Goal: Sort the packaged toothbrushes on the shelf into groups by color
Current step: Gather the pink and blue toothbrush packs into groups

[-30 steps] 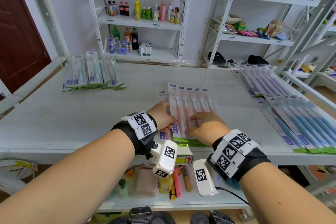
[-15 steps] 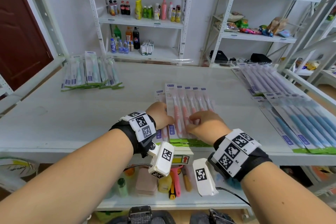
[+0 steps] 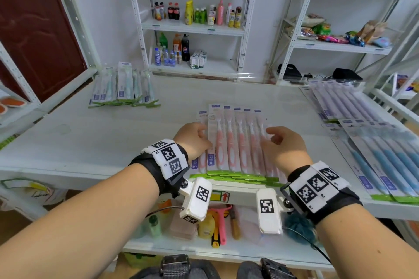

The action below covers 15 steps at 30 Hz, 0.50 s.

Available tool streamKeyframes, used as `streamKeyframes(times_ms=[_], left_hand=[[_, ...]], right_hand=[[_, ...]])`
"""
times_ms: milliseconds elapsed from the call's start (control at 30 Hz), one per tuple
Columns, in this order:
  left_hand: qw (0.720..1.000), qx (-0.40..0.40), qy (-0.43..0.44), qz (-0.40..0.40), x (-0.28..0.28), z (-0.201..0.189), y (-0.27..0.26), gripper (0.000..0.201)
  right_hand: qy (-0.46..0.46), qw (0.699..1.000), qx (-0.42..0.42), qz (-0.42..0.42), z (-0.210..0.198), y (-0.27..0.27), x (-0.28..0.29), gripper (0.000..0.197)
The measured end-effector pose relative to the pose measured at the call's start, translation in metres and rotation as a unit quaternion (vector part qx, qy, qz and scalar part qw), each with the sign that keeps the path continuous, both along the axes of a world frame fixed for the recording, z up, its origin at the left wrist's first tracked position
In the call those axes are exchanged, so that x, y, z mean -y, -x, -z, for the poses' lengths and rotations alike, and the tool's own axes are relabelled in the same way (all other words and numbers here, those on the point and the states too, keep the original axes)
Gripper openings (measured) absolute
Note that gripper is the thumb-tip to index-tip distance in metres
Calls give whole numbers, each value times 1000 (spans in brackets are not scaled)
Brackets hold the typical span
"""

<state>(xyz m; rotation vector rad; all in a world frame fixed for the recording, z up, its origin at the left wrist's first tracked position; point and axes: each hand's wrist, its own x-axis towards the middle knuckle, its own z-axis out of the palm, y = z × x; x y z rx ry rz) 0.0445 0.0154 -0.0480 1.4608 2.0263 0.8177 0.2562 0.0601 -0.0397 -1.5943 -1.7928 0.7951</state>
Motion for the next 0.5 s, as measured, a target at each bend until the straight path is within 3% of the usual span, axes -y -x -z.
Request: streamKeyframes(times_ms=[67,133,267,367,433,500], left_hand=[[1000,-4,10,-25,3,2,0,55],[999,-7,20,-28,9,3,-1,58],[998,28,18,-50,17,8,-14,50],[998,7,-5,-65,22,7,-26,16],[997,5,-25,-67,25,7,-33,17],[997,5,-36,-74,27,7,-39,30]], right_hand=[[4,1000,-4,1,5,-8,-2,47],[19,1000,-8,-12,10,-14,-2,54],[38,997,-2,-60,19,-23,1,59],[37,996,-8,-84,23,-28,1,60],[37,995,-8,-95,24,-30,0,62],[42,994,-8,-105,25,-30,1,63]])
